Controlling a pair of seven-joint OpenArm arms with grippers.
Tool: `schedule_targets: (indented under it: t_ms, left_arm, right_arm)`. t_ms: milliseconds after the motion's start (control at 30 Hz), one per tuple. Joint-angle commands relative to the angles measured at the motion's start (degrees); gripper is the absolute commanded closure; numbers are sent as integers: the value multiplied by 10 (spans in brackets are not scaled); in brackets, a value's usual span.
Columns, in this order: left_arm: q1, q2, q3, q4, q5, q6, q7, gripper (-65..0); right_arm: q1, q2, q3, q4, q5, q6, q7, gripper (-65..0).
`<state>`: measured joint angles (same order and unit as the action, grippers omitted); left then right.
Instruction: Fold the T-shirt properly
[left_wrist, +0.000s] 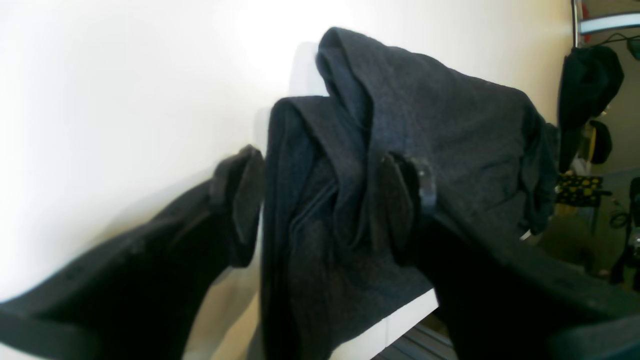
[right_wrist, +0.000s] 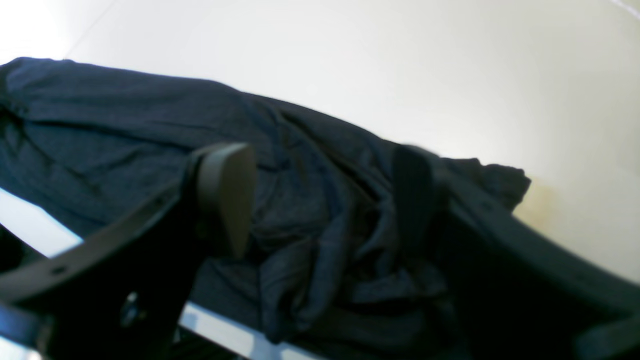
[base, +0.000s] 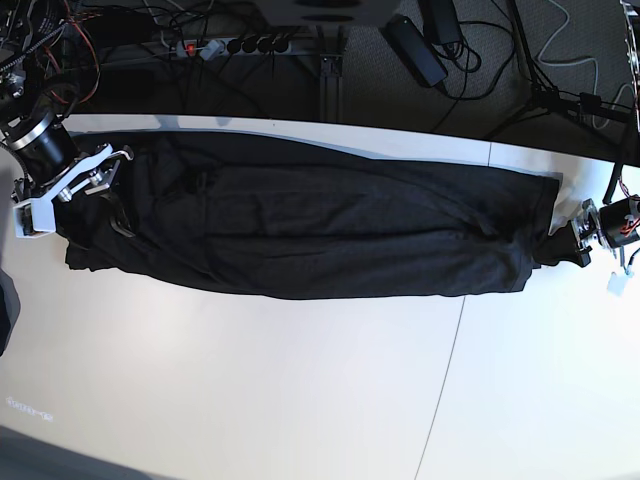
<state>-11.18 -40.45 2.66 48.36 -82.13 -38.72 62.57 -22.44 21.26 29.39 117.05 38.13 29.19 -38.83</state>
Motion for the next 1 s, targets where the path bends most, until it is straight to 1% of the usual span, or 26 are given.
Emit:
schedule_targets:
  t_ms: [0,67,167,500,667,700,733,800,833,867,967]
  left_arm:
    - [-8,-13,-5,1,10,-13,-3,-408]
    - [-8,-13,-5,0,27,-13,-11,-408]
    - [-3,-10,-5,0,29,-13,-12,-408]
    - [11,34,-5,0,27,-13,-8,-408]
    - [11,38,-5,0,27,-13,-12,-397]
    - [11,38,-5,0,28,-13,-18,-354]
    - [11,38,-5,0,33,-13,-26,-285]
    - [13,38,-5,0,53,-13,-51,-103]
    - [14,38,-5,0,67,-13,-65,-22]
    - [15,38,-5,0,82,-13,-76,0]
    - [16,36,-5,0,115,-13,-103,0]
  right_arm:
    - [0,8,5,9,9,26,12,-428]
    - [0,8,5,9,9,26,13,-428]
    - [0,8,5,9,9,26,13,-428]
    - [0,8,5,9,9,26,13,-428]
    - [0,8,5,9,9,26,13,-428]
    - [0,8,5,9,9,26,13,-428]
    - [0,8,5,9,9,26,13,-428]
    - [0,8,5,9,9,26,13,-428]
    - [0,8,5,9,9,26,13,-428]
    - [1,8,5,9,9,26,13,-428]
    - [1,8,5,9,9,26,13,-428]
